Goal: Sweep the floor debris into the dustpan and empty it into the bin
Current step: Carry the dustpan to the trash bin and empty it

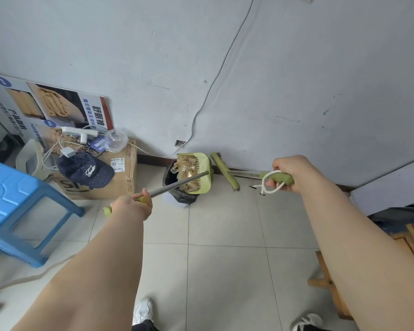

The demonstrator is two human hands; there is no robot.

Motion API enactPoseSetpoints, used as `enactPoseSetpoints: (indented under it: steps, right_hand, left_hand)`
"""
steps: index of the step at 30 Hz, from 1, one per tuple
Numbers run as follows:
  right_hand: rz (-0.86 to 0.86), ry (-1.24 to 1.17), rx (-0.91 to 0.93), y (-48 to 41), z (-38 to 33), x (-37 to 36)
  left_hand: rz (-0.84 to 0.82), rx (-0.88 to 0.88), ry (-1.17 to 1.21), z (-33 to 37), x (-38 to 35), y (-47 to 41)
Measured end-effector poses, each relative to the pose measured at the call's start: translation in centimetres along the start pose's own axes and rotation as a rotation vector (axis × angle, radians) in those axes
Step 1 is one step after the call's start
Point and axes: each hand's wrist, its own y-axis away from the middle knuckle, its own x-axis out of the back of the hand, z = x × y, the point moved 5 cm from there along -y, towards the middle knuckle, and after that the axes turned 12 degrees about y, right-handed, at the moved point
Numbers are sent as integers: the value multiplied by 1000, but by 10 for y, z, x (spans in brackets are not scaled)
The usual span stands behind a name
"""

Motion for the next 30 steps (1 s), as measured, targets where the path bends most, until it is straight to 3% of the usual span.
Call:
enactPoseSetpoints:
  steps: [21,30]
  right_hand:
    - [-17,-28,-19,-4,-20,-7]
    - [10,-40,38,-2,-37,3]
  left_hand:
    - [-26,-13,106,-5,-15,-13]
    - [-65,-15,47,-11,-27,6]
